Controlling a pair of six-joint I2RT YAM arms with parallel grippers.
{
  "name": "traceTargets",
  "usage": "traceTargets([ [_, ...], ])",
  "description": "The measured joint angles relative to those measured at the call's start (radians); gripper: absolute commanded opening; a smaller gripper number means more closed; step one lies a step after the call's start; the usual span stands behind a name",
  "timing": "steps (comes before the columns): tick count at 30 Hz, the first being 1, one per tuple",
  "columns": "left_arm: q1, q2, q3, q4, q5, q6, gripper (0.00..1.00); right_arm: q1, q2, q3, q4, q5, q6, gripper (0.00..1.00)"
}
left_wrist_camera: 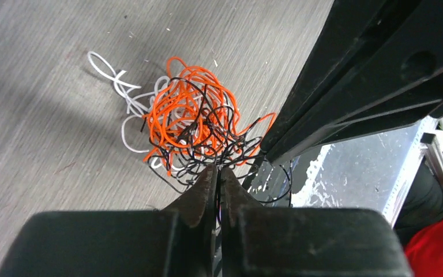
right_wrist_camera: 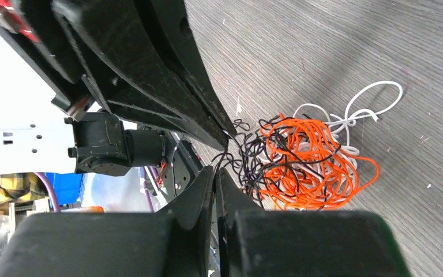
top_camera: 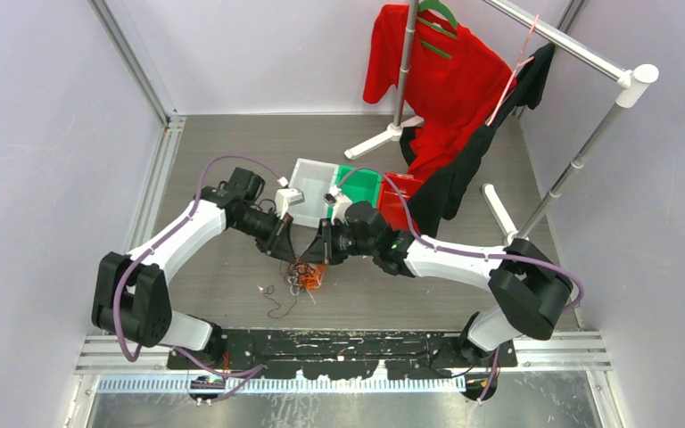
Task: Untangle the cables
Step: Untie the cable.
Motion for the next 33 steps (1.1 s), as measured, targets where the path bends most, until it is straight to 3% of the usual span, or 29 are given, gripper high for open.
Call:
traceTargets([
  [8, 0.000, -0.109, 0.119, -0.165, -0.084, 0.119, 0.00, -0.004, -0.021, -0.016, 0.014, 0.031, 0.008, 0.03],
  [16, 0.000, -0.198, 0.228, -0.348, -0.134, 0.209, 0.00, -0.006, -0.065, -0.016, -0.024, 0.135, -0.016, 0.07],
  [17, 0.000, -0.198, 0.242, -0.370, -0.140, 0.215, 0.00, -0.006, -0.069, -0.016, -0.043, 0.154, -0.027, 0.13],
  [20, 0.000, -0.198, 0.310, -0.435, -0.146, 0.233, 0.00, 0.000, -0.092, -0.016, -0.105, 0.237, -0.068, 0.50],
  [23, 0.000, -0.202, 0.396, -0.479, -0.142, 0.237, 0.00, 0.020, -0.148, -0.016, -0.158, 0.328, -0.124, 0.68],
  [28, 0.000, -0.230, 0.459, -0.513, -0.109, 0.231, 0.00, 0.104, -0.268, -0.016, -0.095, 0.395, -0.230, 0.73],
  [33, 0.000, -0.233, 0.470, -0.542, -0.078, 0.214, 0.00, 0.172, -0.259, -0.001, 0.030, 0.385, -0.292, 0.74],
])
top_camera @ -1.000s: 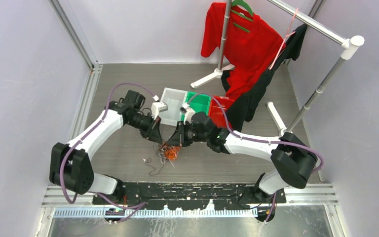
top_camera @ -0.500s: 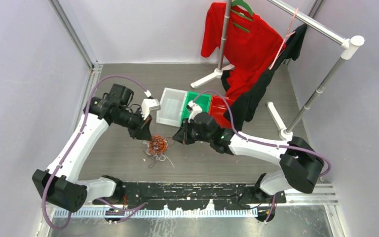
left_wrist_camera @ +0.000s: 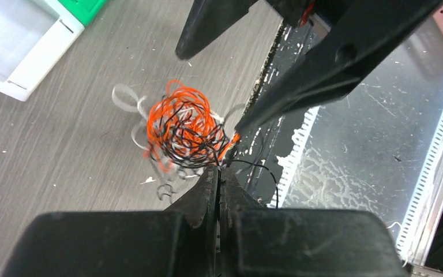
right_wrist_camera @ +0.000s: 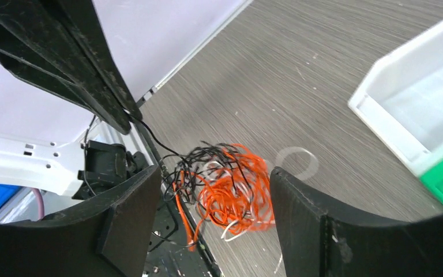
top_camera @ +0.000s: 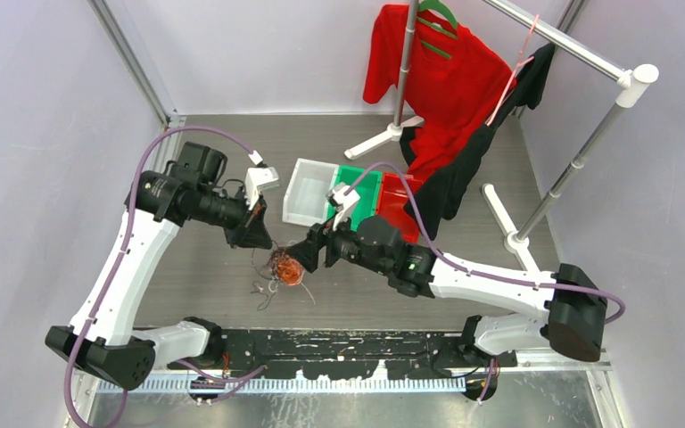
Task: Untangle the cables
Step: Untie the cable.
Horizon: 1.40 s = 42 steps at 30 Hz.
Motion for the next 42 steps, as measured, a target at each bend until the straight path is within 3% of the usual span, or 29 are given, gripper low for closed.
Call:
traceTargets([
  [10, 0.000, 0.000, 0.049, -0.030, 0.063, -0.051, 0.00, 0.046, 0.146, 0.087, 0.108, 0.013, -0.056, 0.64],
  [18, 0.000, 0.013, 0.137, -0.052, 0.092, -0.087, 0.00, 0.054, 0.241, 0.117, 0.188, 0.060, -0.067, 0.63],
  [33, 0.000, 0.103, 0.584, -0.102, 0.107, -0.140, 0.00, 0.058, 0.298, -0.109, 0.287, 0.206, -0.030, 0.67],
  [42, 0.000, 0.150, 0.802, -0.097, -0.027, -0.139, 0.00, 0.058, 0.319, -0.157, 0.308, 0.231, 0.016, 0.65],
])
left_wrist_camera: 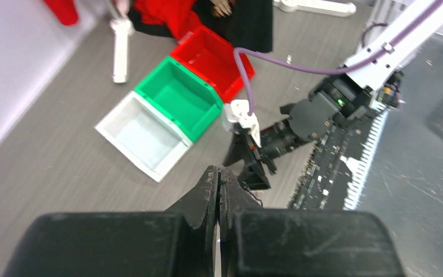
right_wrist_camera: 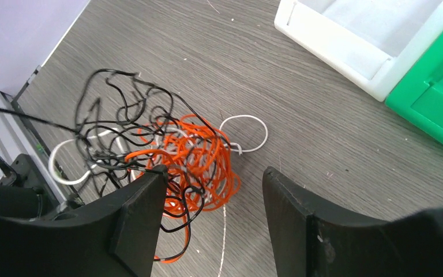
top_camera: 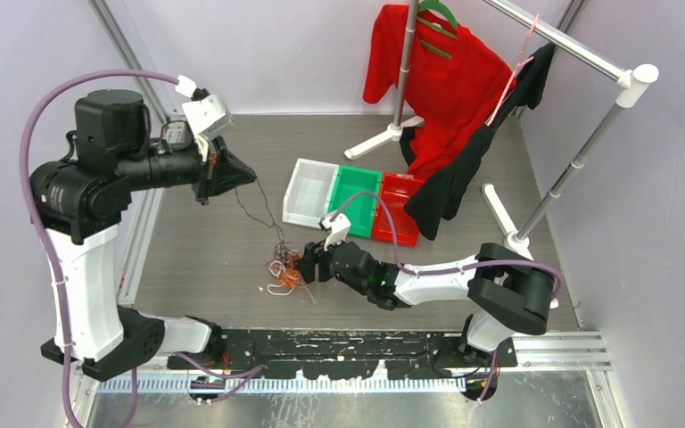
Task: Untangle the cables
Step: Untie the cable.
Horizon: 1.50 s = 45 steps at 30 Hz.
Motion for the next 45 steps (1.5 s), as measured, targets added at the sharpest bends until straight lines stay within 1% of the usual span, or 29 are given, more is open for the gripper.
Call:
traceTargets([
  [4, 0.000, -0.027, 0.026, 0.071, -0.100, -0.002, 0.00, 0.000, 0.020, 0.000, 0.003, 0.019, 0.022, 0.63],
  [6, 0.000, -0.048, 0.023, 0.127, -0.153, -0.003, 0.00, 0.000, 0.027, 0.000, 0.003, 0.024, 0.030, 0.58],
  [9, 0.000, -0.100, -0.003, 0.247, -0.245, -0.005, 0.00, 0.000, 0.039, 0.006, -0.014, 0.040, 0.048, 0.50],
  [13, 0.000, -0.148, -0.011, 0.420, -0.364, -0.005, 0.00, 0.000, 0.059, 0.038, -0.081, 0.071, 0.068, 0.43],
  [19, 0.000, -0.159, 0.017, 0.639, -0.491, -0.019, 0.00, -0.008, 0.056, 0.036, -0.143, 0.126, 0.080, 0.35],
  [25, 0.000, -0.141, 0.071, 0.794, -0.605, -0.006, 0.00, -0.025, 0.012, 0.011, -0.200, 0.162, 0.101, 0.33],
  [28, 0.000, -0.129, 0.100, 0.855, -0.627, 0.006, 0.00, -0.029, -0.007, 0.009, -0.214, 0.174, 0.109, 0.33],
  [30, 0.000, -0.103, 0.157, 0.869, -0.629, 0.006, 0.00, -0.031, -0.023, 0.008, -0.220, 0.174, 0.109, 0.37],
  [31, 0.000, -0.082, 0.198, 0.873, -0.628, 0.003, 0.00, -0.031, -0.033, 0.008, -0.222, 0.173, 0.105, 0.43],
  [33, 0.000, -0.060, 0.245, 0.883, -0.624, -0.002, 0.00, -0.031, -0.066, 0.006, -0.222, 0.165, 0.086, 0.59],
  [35, 0.000, -0.066, 0.230, 0.896, -0.615, -0.007, 0.00, -0.031, -0.113, 0.009, -0.220, 0.142, 0.053, 0.70],
  [37, 0.000, -0.086, 0.182, 0.900, -0.599, -0.012, 0.00, -0.032, -0.150, 0.036, -0.215, 0.089, 0.007, 0.74],
  [39, 0.000, -0.086, 0.171, 0.899, -0.589, -0.022, 0.00, -0.027, -0.153, 0.097, -0.206, 0.027, -0.039, 0.78],
  [42, 0.000, -0.075, 0.174, 0.899, -0.580, -0.031, 0.00, -0.008, -0.125, 0.222, -0.174, -0.089, -0.100, 0.82],
  [45, 0.000, -0.061, 0.190, 0.899, -0.573, -0.033, 0.00, 0.028, -0.054, 0.352, -0.110, -0.167, -0.168, 0.83],
])
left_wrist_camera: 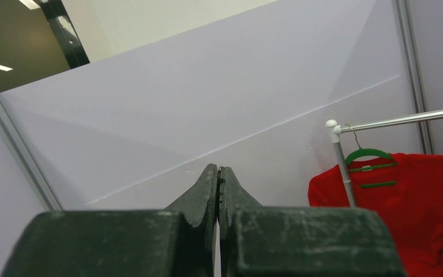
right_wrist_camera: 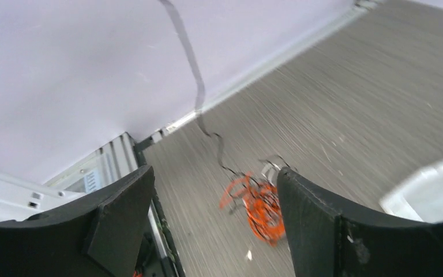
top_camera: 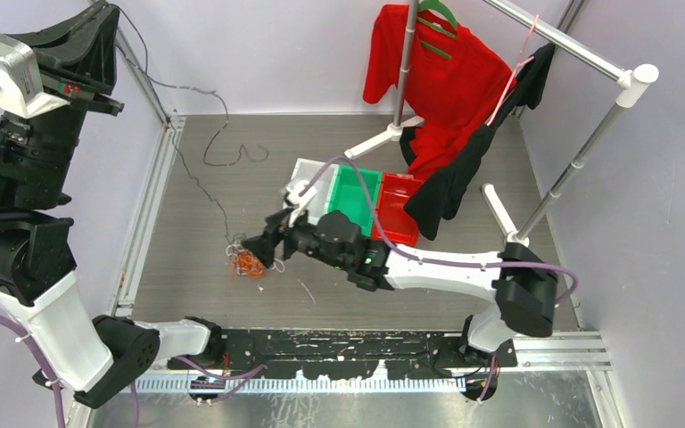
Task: Untangle the cables
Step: Untie the cable.
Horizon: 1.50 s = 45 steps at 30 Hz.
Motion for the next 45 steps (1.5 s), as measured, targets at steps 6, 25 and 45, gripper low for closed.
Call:
traceTargets([
  [6, 0.000, 0.016, 0.018, 0.001, 0.014, -0.006, 0.00, 0.030, 0.207, 0.203, 0.045, -0.050, -0.078, 0.81],
  [25, 0.000, 0.114, 0.119, 0.363, -0.029, 0.124, 0.00, -0.027, 0.652, 0.341, -0.025, 0.029, 0.033, 0.64],
  [45, 0.000, -0.158, -0.366, 0.483, -0.034, 0.191, 0.00, -0.047, 0.101, -0.202, 0.041, 0.011, 0.176, 0.88],
])
